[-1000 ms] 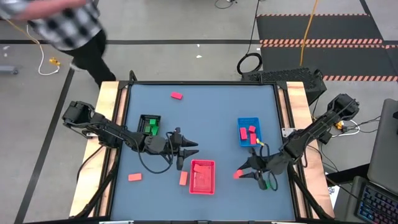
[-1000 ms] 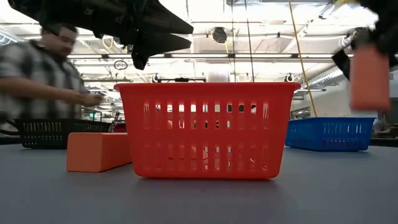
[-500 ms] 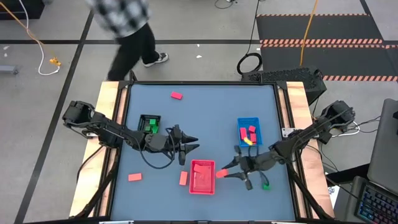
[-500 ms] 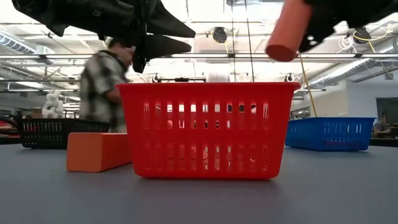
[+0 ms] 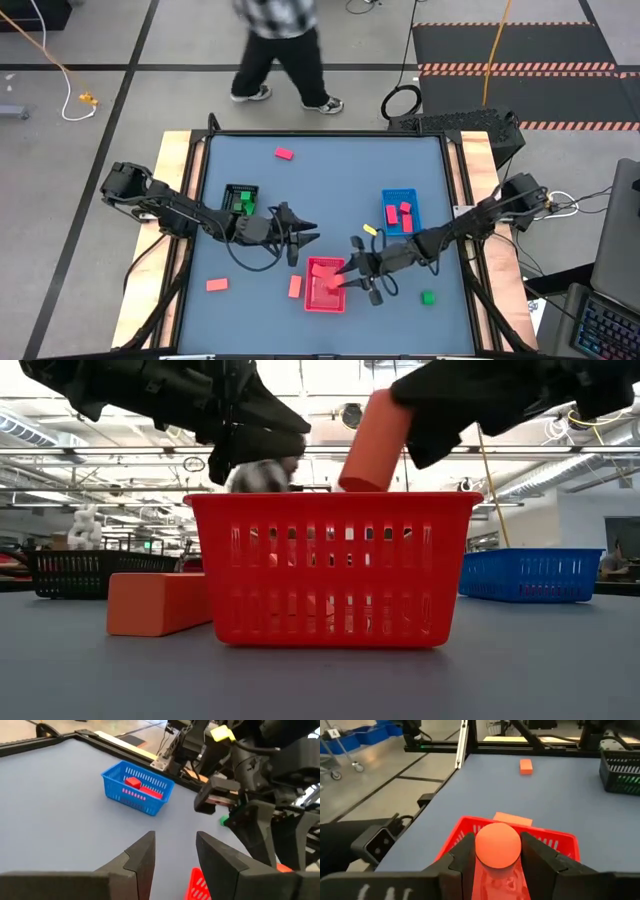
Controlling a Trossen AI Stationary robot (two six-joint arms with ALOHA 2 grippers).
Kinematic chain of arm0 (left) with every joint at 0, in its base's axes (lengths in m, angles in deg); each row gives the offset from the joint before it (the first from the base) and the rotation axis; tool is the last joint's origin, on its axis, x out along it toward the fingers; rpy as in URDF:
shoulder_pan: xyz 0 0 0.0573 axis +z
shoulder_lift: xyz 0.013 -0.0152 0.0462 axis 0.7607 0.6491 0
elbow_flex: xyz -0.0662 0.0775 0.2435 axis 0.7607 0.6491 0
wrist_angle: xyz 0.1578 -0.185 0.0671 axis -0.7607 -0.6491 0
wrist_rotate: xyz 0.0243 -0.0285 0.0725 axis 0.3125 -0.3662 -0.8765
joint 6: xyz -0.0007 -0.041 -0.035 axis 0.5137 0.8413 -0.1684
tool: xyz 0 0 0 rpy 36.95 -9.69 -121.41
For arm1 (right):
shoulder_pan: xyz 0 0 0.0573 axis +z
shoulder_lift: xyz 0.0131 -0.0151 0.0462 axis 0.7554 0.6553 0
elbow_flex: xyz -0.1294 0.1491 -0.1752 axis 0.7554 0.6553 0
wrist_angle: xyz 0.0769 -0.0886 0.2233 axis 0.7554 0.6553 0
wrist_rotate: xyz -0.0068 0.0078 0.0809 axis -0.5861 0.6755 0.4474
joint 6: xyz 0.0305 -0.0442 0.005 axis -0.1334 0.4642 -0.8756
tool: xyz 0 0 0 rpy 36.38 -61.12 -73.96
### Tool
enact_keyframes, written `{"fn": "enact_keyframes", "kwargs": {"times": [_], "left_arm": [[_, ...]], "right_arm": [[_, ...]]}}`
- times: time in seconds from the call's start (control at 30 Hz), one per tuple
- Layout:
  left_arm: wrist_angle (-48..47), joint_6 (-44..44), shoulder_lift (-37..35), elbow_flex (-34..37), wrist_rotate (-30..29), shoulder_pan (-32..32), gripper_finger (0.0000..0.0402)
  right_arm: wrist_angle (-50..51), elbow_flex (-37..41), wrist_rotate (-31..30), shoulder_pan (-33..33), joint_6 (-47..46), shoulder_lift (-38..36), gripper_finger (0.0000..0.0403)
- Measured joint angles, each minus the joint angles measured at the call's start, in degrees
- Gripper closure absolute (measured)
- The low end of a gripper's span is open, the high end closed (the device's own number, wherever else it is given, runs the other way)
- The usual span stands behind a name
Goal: Sort & place blocks by color
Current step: Put the orange block into the orange bin
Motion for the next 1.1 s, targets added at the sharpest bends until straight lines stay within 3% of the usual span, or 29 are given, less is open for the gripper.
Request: {"fn": "enact_keyframes", "kwargs": {"times": [0.07, 0.3, 0.47, 0.73, 0.87, 1.1], "left_arm": [[-1.1, 0.4, 0.0, 0.0, 0.9, 0.0, 0.0256], [-6.4, 5.7, 0.0, 0.0, 5.9, 0.0, 0.0256], [-7.0, 7.5, 0.0, 0.0, 8.9, -1.2, 0.0256], [-16.0, 14.5, -1.5, -0.7, 15.9, -7.3, 0.0256], [-24.0, 19.1, -2.4, -5.0, 11.3, -12.6, 0.0256], [-56.5, 23.9, 0.6, -20.2, 2.2, -18.1, 0.0256]], "right_arm": [[-1.1, 0.0, 0.0, -0.5, 0.0, 0.8, 0.0272], [-1.0, 0.0, -0.1, -1.2, 0.0, 1.0, 0.0150], [-0.9, 0.0, -0.2, -1.2, 1.6, 1.0, 0.0102], [-0.8, 0.0, -0.1, -1.2, 3.6, 1.0, 0.0094], [0.2, 0.1, -0.1, -1.2, 4.0, 1.0, 0.0096], [2.0, 0.1, -0.1, -1.2, 3.8, 1.0, 0.0096]]}}
